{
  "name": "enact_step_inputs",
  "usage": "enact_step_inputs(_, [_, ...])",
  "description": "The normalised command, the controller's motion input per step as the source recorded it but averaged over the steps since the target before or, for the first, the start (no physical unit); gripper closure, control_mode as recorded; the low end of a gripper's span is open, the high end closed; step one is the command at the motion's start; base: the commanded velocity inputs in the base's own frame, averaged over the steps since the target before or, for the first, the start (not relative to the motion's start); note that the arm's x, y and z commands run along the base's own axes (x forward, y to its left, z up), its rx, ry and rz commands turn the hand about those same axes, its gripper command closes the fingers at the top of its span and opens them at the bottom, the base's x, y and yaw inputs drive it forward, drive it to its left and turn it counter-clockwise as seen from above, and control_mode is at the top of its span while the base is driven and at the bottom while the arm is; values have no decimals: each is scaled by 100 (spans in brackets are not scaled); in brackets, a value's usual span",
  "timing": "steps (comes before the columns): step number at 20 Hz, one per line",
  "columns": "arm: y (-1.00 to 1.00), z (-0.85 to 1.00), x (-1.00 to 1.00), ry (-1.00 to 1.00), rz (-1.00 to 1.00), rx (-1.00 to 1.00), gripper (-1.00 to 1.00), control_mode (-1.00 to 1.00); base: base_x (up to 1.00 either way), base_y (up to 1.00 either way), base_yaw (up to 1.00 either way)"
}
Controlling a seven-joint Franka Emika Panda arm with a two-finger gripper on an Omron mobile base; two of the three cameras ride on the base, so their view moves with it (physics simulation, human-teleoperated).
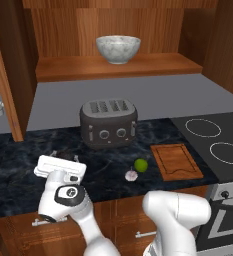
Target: Open the cabinet. Place the bowl and condiment on the counter. Then place the lime and garlic on the cutting board.
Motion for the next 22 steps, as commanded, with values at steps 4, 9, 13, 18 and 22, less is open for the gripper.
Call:
enact_step_inputs(4, [0, 21, -18, -6, 0, 0, -100, -100, 0, 0, 0])
enact_step_inputs(9, [0, 20, -10, -3, 0, 0, -100, -100, 0, 0, 0])
enact_step_inputs(13, [0, 8, -2, 0, 0, 0, -100, -100, 0, 0, 0])
enact_step_inputs(18, [0, 2, -1, 0, 0, 0, -100, -100, 0, 0, 0])
enact_step_inputs(22, [0, 0, 0, 0, 0, 2, -100, -100, 0, 0, 0])
